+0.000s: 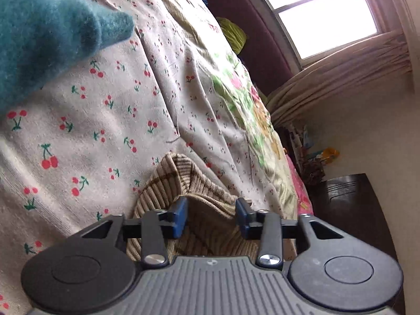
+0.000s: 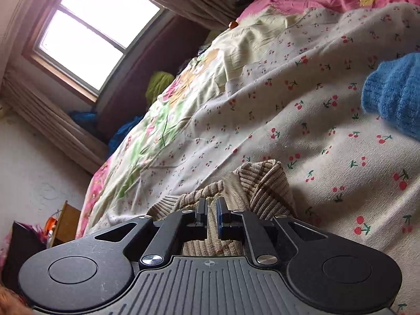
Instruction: Fold small clothes
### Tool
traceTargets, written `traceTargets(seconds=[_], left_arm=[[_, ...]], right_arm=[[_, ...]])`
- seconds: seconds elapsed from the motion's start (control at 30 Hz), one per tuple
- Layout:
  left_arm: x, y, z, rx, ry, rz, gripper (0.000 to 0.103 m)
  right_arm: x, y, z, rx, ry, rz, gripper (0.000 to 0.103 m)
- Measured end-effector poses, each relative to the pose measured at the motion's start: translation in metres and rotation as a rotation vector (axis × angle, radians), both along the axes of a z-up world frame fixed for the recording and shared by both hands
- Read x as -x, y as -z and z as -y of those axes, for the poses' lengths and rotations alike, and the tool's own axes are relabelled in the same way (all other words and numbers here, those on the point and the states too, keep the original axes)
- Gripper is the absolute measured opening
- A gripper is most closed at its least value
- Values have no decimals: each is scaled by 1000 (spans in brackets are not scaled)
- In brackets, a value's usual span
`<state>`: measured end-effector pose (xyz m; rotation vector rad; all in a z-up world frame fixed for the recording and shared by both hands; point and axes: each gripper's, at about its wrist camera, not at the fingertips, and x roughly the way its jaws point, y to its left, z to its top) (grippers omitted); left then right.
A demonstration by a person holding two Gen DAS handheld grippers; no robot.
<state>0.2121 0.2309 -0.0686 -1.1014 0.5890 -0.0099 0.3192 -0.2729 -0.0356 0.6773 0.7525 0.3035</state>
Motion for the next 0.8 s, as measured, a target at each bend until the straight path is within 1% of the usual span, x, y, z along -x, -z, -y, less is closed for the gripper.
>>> traceTargets(seconds=[0.07, 0.13, 0.2, 0.27, 0.4, 0.5, 0.57, 0.6, 0.63, 0.67, 0.7, 0.73, 0.77, 0.8], left_arm=[[0, -8, -6, -1, -37, 12, 62], [2, -17, -9, -15, -53, 37, 63], [4, -23, -6, -38, -36, 31, 64], [11, -27, 3, -92, 5, 8, 64], [31, -26, 28, -260, 109, -52, 64], [47, -20, 41, -376, 188, -109, 63], [48, -17, 55, -484, 220, -143, 62], [45, -17, 61, -553, 220, -163, 52], [41, -15, 64, -600, 219, -187, 43], [36, -12, 61, -599, 206, -210, 40], [35, -8, 55, -564, 185, -230, 36], [38, -5, 44, -508, 165, -236, 33], [41, -3, 37, -471, 148, -233, 32], [45, -2, 33, -461, 134, -232, 32]], right_arm=[[11, -7, -3, 74, -21, 35, 11], [20, -12, -8, 120, -64, 57, 11], [29, -15, -11, 178, -81, 68, 14], [36, -15, -12, 218, -93, 62, 16], [55, -10, -6, 276, -119, 43, 29], [65, -3, -4, 289, -151, 23, 30], [66, 1, -8, 299, -178, 9, 30], [64, 2, -11, 316, -190, 4, 30], [61, 3, -14, 328, -193, -3, 30], [58, 4, -15, 336, -189, -22, 26], [55, 3, -13, 341, -180, -42, 14], [55, 2, -10, 335, -180, -51, 11], [56, -1, -5, 335, -179, -49, 8], [58, -2, -1, 357, -168, -45, 6]])
